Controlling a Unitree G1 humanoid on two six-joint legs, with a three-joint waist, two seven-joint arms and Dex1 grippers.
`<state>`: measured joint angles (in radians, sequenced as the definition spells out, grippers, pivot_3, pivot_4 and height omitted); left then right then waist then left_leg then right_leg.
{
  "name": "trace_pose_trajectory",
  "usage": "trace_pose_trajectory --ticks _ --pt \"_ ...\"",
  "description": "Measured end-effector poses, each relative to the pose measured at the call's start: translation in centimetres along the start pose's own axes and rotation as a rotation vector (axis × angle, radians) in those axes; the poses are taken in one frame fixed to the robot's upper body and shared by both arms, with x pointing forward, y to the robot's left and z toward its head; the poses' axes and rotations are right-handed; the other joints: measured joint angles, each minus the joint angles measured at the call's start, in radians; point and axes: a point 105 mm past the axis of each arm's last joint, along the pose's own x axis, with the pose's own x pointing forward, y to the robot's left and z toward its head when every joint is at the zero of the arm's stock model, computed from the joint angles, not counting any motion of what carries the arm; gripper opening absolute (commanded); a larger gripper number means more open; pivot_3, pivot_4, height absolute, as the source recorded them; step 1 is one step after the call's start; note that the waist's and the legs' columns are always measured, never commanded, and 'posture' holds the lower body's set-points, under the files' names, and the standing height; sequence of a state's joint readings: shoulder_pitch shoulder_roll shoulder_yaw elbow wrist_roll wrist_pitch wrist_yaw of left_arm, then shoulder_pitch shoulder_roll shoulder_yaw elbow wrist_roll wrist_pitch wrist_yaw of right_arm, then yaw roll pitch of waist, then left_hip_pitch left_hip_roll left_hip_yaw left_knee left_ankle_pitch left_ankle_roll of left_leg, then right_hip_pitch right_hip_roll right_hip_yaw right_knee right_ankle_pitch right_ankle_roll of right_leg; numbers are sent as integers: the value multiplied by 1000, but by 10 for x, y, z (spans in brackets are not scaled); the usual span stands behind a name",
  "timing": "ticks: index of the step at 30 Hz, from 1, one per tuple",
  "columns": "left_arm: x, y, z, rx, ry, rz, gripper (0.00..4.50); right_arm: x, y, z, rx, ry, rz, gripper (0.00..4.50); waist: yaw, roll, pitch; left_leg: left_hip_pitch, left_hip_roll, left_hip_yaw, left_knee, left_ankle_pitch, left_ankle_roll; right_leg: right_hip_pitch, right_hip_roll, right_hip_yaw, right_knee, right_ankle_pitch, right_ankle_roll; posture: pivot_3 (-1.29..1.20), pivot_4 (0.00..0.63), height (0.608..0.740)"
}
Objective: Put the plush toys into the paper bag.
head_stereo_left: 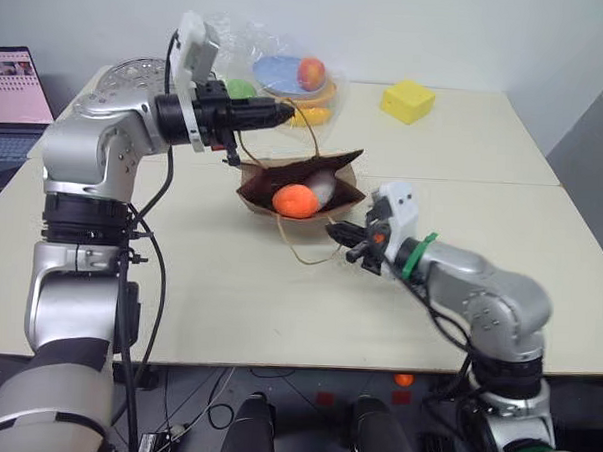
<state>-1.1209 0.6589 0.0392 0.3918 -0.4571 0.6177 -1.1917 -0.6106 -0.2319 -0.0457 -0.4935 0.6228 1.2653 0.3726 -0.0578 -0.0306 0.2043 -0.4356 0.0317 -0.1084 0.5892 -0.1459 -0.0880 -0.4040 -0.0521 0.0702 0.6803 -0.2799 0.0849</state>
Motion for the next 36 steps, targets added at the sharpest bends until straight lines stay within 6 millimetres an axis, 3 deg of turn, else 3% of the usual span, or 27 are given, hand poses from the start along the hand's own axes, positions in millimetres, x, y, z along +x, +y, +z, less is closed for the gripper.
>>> trace_pose_trajectory --ticks 2,6,12,16,20,25,30,32,36 --pt "-1 2 6 18 -5 4 0 -8 2 22 -12 -42 30 43 0 0 0 0 0 0 -1 0 0 0 0 0 0 0 0 0 150 740" --pt "0 2 12 24 -11 -13 0 -15 8 44 14 -78 85 43 0 0 0 0 0 0 -1 0 0 0 0 0 0 0 -1 0 150 740" --pt "2 0 14 33 -7 -29 0 -13 5 46 92 -81 85 43 -1 0 0 0 0 0 -2 0 0 -1 0 0 0 1 -1 0 150 740" --pt "6 -3 -3 32 29 -41 0 -12 -7 30 118 -40 28 43 -1 0 0 0 0 0 -2 0 0 0 0 0 0 1 -1 0 150 740" --pt "7 -3 -33 -11 63 -16 891 -10 -25 13 123 -7 -70 970 -1 0 0 0 0 0 -1 0 0 -1 0 0 0 1 -1 0 150 740" --pt "-1 1 -25 20 47 16 2387 -15 -32 19 60 -18 -99 2723 -2 0 0 -1 0 0 -1 0 0 -1 0 0 0 1 -1 0 150 740" --pt "-37 10 -22 100 42 171 3948 -35 -41 28 -132 31 -129 4485 -5 1 0 0 0 0 -2 0 0 -1 0 0 0 0 -1 0 150 740" --pt "-47 5 -29 80 40 189 4483 -39 -41 34 -164 24 -125 4500 -5 1 0 0 0 0 -2 0 0 -1 0 0 0 0 -1 0 150 740" --pt "-62 -3 -40 48 52 217 4483 -45 -39 52 -236 -2 -117 4500 -2 1 0 0 0 1 -1 0 0 -1 0 0 -1 0 0 0 150 740"
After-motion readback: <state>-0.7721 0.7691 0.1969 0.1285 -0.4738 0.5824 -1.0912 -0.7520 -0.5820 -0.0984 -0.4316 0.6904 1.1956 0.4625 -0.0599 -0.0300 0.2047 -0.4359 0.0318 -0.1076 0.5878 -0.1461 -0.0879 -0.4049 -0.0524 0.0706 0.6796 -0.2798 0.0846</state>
